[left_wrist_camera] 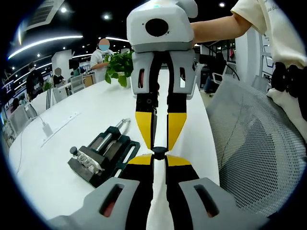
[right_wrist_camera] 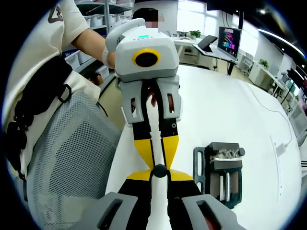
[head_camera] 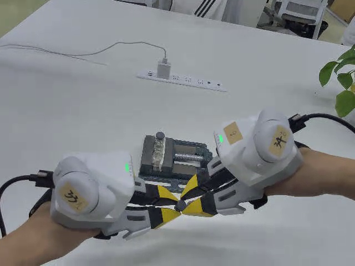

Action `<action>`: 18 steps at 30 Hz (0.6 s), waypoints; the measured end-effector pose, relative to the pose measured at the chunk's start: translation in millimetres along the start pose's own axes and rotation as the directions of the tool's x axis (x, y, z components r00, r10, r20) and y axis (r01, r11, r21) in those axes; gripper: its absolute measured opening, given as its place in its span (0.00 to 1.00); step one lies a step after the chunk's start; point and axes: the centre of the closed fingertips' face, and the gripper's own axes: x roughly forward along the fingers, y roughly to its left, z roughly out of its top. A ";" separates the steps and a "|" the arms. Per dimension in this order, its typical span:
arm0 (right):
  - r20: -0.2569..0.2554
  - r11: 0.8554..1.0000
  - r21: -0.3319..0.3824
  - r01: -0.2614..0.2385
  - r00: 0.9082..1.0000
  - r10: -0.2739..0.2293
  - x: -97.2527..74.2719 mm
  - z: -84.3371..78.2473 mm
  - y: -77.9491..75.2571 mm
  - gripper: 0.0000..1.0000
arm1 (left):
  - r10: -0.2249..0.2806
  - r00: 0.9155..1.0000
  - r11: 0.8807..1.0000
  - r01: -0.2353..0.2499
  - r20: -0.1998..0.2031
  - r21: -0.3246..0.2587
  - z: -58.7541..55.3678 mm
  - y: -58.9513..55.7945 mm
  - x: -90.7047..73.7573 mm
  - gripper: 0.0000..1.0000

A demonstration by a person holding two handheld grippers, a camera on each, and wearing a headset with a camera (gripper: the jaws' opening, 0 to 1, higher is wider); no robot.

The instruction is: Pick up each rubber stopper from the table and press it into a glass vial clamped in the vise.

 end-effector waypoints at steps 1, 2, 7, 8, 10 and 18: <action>-0.002 1.000 0.001 0.001 1.000 -0.001 0.2 0.0 0.1 0.07 | 0.000 1.000 1.000 0.000 0.000 -0.002 -0.1 0.1 0.1 0.05; -0.003 1.000 -0.001 0.001 1.000 -0.001 0.3 0.1 0.2 0.07 | 0.000 1.000 1.000 0.000 -0.001 -0.004 -0.2 0.0 0.1 0.05; -0.012 1.000 -0.002 0.001 1.000 -0.001 0.8 -1.0 0.0 0.07 | 0.003 1.000 1.000 -0.003 -0.008 -0.002 -0.7 -0.2 0.9 0.05; -0.013 1.000 -0.002 0.002 1.000 -0.003 0.8 -1.2 -0.3 0.07 | 0.005 1.000 1.000 -0.005 -0.008 -0.003 -0.9 0.3 1.2 0.05; -0.013 1.000 0.000 0.004 1.000 -0.004 0.9 -1.3 -0.4 0.07 | 0.006 1.000 1.000 -0.006 -0.006 -0.010 -1.2 0.6 1.4 0.06; -0.015 1.000 0.002 0.008 1.000 -0.008 2.0 -2.8 -2.4 0.07 | 0.052 0.999 0.998 -0.052 -0.009 -0.035 -5.2 8.4 -2.8 0.25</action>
